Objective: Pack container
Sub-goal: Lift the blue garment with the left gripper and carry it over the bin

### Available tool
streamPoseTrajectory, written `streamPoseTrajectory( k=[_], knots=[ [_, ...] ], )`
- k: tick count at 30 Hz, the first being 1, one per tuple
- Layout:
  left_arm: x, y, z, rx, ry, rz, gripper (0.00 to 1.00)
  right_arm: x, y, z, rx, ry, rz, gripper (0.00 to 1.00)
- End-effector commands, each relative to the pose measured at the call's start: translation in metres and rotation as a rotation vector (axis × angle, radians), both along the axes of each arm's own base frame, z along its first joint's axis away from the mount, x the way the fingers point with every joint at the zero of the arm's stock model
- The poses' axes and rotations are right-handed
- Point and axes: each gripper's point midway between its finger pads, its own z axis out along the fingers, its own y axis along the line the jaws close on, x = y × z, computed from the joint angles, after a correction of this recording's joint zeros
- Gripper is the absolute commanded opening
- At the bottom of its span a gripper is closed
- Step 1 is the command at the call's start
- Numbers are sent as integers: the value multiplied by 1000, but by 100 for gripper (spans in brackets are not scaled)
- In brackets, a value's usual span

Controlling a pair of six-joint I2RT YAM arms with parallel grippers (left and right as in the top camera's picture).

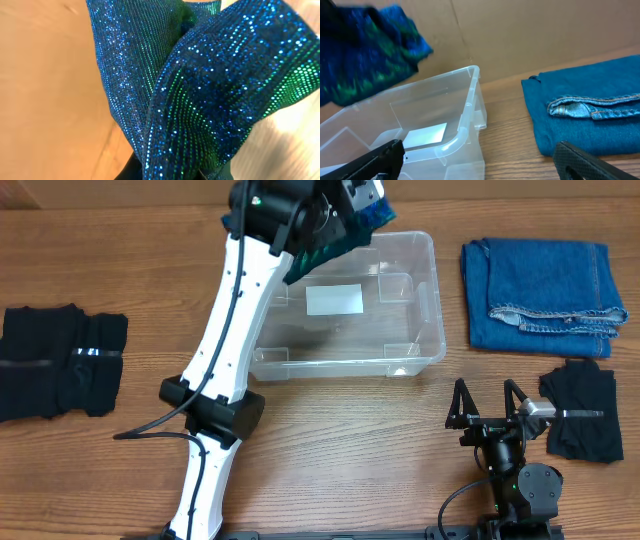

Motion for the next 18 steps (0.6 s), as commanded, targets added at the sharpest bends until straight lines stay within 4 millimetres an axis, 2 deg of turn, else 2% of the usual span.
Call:
streamPoseTrajectory(
  k=[1, 4, 10, 13, 15, 18],
  knots=[
    [-3, 2, -26, 121, 39, -57, 4, 0, -3, -1, -7, -7, -15, 100],
    [-9, -6, -44, 205, 63, -162, 4, 0, -3, -1, -7, -7, -15, 100],
    [-9, -30, -49, 145, 56, -253, 4, 0, -3, -1, -7, -7, -15, 100],
    [-8, -34, -57, 141, 72, -266, 4, 0, -3, -1, -7, -7, -15, 100],
    [-5, -35, -67, 147, 82, -266, 4, 0, -3, -1, -7, -7, -15, 100],
    [1, -38, -92, 181, 108, -297, 4, 0, -3, -1, -7, -7, -15, 100]
  ],
)
